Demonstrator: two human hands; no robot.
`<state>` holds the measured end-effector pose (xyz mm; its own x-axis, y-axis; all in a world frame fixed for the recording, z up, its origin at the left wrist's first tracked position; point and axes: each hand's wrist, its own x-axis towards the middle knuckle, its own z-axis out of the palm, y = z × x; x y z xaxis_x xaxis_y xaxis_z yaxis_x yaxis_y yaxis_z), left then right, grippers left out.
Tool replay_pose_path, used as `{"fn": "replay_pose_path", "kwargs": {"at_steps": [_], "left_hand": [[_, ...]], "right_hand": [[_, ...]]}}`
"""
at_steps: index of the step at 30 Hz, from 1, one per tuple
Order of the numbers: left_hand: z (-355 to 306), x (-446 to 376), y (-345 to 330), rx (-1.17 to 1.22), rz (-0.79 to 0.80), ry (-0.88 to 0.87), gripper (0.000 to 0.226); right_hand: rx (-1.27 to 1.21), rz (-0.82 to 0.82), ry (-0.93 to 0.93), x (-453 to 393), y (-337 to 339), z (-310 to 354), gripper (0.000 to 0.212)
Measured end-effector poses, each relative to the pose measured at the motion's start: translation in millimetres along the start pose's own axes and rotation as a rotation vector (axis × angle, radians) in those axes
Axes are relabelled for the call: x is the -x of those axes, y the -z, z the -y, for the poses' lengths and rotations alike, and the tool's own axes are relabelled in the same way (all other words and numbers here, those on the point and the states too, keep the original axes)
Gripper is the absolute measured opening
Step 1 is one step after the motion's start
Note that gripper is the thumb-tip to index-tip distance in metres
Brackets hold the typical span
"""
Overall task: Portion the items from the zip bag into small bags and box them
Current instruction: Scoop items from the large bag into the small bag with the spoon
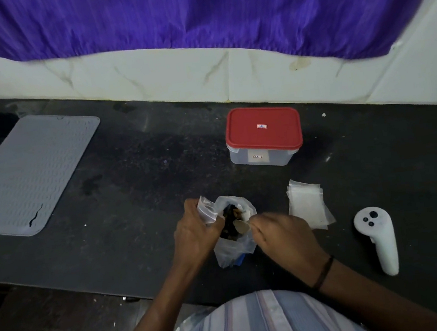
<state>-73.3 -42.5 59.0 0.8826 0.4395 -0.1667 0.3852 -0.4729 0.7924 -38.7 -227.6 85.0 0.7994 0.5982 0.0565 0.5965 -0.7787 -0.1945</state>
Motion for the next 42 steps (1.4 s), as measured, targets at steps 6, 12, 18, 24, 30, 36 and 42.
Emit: {"fn": "replay_pose_path", "kwargs": {"at_steps": [6, 12, 18, 24, 30, 36, 42], "left_hand": [[-6.1, 1.7, -6.9, 0.290, 0.091, 0.191, 0.021], [0.4, -3.0, -4.2, 0.470, 0.132, 0.235, 0.021], [15.8, -8.1, -1.0, 0.588, 0.200, 0.283, 0.016], [9.5, -5.8, -1.0, 0.476, 0.125, 0.235, 0.017], [8.6, -4.9, 7.3, 0.363, 0.089, 0.165, 0.024], [5.0, -1.4, 10.0, 0.142, -0.036, -0.069, 0.032], [-1.4, 4.6, 18.6, 0.054, -0.127, -0.345, 0.041]], "right_hand": [[-0.053, 0.069, -0.036, -10.6, -10.5, 9.7, 0.009], [-0.357, 0.044, -0.203, -4.4, -23.2, -1.6, 0.021], [-0.582, 0.110, -0.303, 2.2, -31.1, -3.1, 0.019], [-0.662, 0.047, -0.375, 2.8, -27.2, -1.2, 0.017], [-0.711, -0.080, -0.415, 14.5, -20.9, -7.7, 0.014], [-0.870, -0.146, -0.530, 25.2, -1.3, -7.4, 0.016], [-1.133, -0.247, -0.520, 18.5, 49.1, 6.2, 0.019]]}}
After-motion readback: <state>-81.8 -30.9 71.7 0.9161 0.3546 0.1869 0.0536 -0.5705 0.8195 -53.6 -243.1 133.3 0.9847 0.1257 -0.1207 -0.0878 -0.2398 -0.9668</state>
